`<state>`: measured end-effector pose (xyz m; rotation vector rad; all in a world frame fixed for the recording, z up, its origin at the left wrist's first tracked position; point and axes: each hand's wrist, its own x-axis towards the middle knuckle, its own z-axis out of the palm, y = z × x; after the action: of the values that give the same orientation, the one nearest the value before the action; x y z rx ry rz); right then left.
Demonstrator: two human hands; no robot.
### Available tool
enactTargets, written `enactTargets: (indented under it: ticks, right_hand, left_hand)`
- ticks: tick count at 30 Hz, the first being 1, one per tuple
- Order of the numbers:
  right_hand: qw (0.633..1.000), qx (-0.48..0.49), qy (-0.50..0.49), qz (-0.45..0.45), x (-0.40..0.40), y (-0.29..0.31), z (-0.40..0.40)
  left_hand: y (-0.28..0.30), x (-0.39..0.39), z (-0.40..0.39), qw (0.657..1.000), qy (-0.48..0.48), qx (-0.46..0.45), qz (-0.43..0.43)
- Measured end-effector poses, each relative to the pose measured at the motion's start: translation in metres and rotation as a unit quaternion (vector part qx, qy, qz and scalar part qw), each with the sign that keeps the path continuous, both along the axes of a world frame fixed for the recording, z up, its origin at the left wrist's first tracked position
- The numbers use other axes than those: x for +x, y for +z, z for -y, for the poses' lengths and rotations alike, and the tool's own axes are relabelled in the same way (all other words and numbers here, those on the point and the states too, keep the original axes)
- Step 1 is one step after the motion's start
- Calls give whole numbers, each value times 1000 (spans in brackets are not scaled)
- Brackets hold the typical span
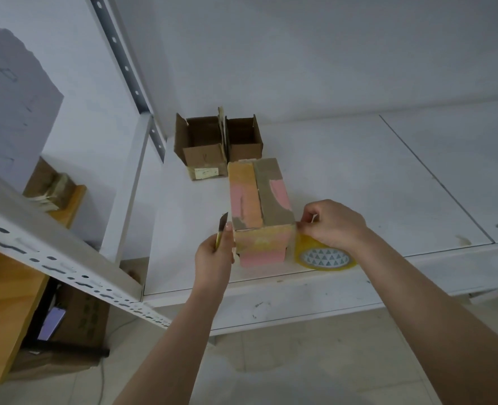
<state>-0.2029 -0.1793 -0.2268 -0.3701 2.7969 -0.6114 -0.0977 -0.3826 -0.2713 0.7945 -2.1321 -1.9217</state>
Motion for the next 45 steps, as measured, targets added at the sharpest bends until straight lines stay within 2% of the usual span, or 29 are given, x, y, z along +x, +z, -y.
enactTargets:
  ticks: [4,11,14,17,19,21,25,28,30,33,37,40,45]
  right_hand:
    - [1000,4,3,19,3,1,4]
    - [1000,3,5,7,9,-1,13]
    - [1000,-13,1,22,9,0,11]
    - [998,-44,2,45,8,2,7]
    - [994,-82,1,74,7,3,5]
    - [985,-125,1,119,7,7,1]
    - [958,-190,-3,216,7,11,-15]
    - [948,-218,17,231,10,11,-25]
    - [948,-229,17,222,13,9,-25]
    - [965,-188,19,181,13,9,-18]
    - [986,-97,19,136,6,17,-16]
    - [990,-44,15,136,3,24,-20]
    - [987,54,27,146,5,28,-23]
  left_hand:
    - [-2,2,-10,997,-5,25,78]
    - [-3,-10,2,990,-14,95,100]
    - [10,-13,19,994,-18,15,107]
    - [43,-23,32,991,-12,-123,44]
    - [74,-34,23,982,-85,-162,-45]
    - [98,-50,2,966,-195,-141,-92]
    - [112,-72,-39,922,-364,-128,-46]
    - [98,-78,-45,897,-395,-200,-15]
    - [85,-77,-41,902,-363,-228,-48]
    - [74,-74,-37,895,-341,-273,-94]
    - [68,-75,-30,894,-335,-281,-96]
    - [68,-74,-23,902,-336,-253,-101]
    - [68,-74,-25,894,-358,-254,-90]
